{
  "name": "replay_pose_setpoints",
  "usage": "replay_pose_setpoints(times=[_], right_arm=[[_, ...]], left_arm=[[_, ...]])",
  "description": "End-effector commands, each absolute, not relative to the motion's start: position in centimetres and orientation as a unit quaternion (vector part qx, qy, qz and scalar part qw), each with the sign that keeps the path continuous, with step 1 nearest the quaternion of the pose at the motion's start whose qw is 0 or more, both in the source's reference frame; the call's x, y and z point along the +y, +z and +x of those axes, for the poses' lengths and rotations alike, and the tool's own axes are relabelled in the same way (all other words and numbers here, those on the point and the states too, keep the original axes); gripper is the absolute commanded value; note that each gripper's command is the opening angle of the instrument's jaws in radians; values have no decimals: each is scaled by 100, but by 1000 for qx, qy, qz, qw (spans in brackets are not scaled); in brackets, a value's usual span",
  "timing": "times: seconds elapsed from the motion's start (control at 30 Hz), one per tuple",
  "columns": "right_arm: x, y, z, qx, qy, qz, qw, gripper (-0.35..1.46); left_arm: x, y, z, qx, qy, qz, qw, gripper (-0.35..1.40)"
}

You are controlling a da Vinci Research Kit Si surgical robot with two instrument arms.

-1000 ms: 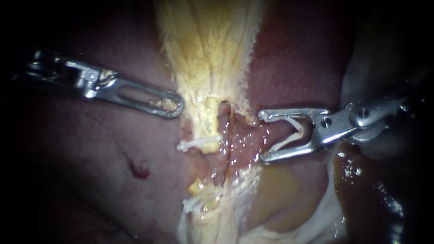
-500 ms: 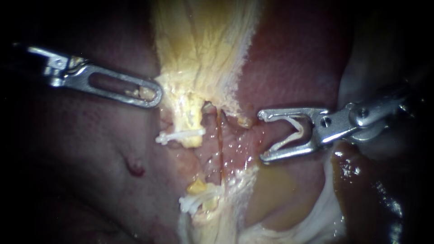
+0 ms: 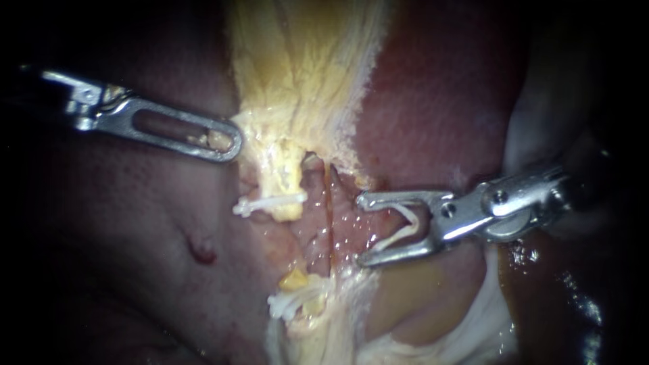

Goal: Clipping first clip right tube

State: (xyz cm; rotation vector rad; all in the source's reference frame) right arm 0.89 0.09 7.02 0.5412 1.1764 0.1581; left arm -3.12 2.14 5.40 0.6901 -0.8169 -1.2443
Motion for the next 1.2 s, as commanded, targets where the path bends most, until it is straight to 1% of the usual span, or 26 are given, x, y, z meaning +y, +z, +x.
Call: replay_pose_setpoints(times=[0.03, 0.17, 0.37, 0.67, 0.9, 1.2], right_arm=[[8, 706, 91, 546, 76, 256, 794, 49], [6, 715, 100, 544, 85, 266, 791, 49], [7, 724, 114, 558, 109, 295, 768, 49], [2, 734, 132, 571, 120, 328, 743, 48], [3, 736, 142, 580, 133, 339, 728, 49], [0, 738, 145, 579, 138, 351, 723, 49]], left_arm=[[213, 540, -312, -364, -555, 307, 682, -35], [213, 541, -313, -364, -555, 307, 682, -35], [212, 542, -313, -364, -555, 307, 682, -35], [212, 544, -313, -364, -554, 307, 683, -35], [213, 546, -312, -364, -554, 307, 683, -35], [214, 549, -312, -365, -554, 307, 683, -35]])
